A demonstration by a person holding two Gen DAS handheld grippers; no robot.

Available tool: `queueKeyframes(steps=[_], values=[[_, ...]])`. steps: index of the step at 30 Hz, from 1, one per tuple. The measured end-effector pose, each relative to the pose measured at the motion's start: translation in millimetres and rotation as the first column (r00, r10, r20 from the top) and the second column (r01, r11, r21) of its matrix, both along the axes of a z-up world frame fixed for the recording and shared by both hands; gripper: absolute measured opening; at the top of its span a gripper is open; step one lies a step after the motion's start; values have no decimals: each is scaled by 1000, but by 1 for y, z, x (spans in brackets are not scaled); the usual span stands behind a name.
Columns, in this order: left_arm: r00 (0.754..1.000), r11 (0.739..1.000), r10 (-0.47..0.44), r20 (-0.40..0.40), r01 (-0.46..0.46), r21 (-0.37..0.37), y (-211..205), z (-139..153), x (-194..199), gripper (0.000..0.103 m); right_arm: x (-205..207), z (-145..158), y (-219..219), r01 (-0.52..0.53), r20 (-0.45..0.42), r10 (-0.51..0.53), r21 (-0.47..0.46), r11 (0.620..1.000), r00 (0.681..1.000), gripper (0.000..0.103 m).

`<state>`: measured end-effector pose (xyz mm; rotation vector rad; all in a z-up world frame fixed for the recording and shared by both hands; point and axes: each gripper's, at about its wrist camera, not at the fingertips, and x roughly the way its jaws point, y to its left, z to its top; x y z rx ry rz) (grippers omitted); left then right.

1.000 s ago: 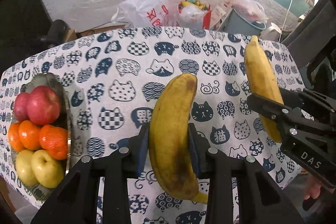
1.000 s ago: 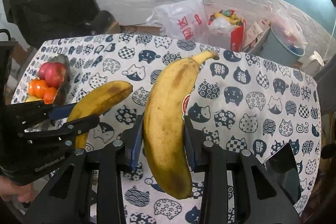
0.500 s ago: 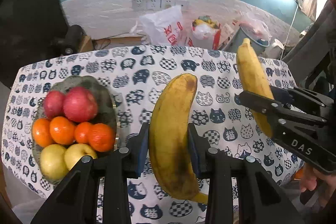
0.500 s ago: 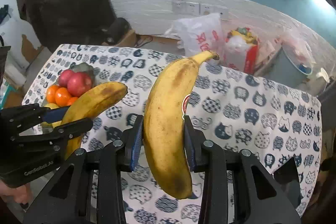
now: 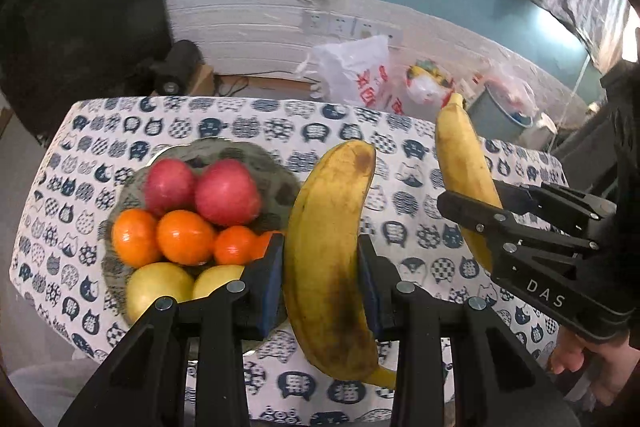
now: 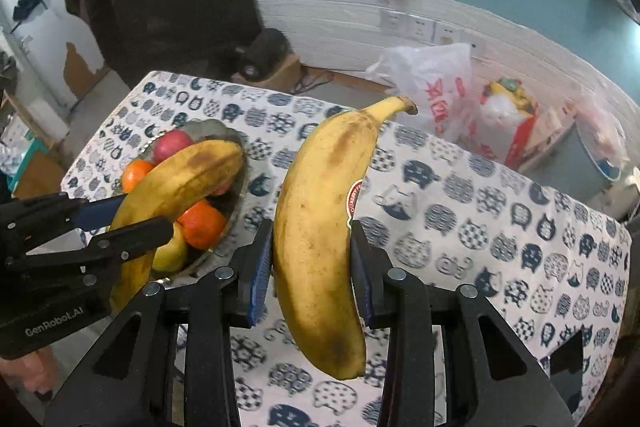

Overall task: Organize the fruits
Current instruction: 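Lower both bananas onto the fruit in the bowl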

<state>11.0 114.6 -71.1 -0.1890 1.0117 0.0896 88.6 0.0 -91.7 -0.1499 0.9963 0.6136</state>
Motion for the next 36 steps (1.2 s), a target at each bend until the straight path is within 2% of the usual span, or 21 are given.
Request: queueKeyframes(steps=[18,36], values=[[985,982,175,-8,-175,-67,91,-14,-18,35,-2,-6,98,-134,-36,134,23,991,990,34],[953,951,296,-59,-300,-77,147,-54,-16,35,-3,-36,167,-211,-134,212,25,977,968,35]])
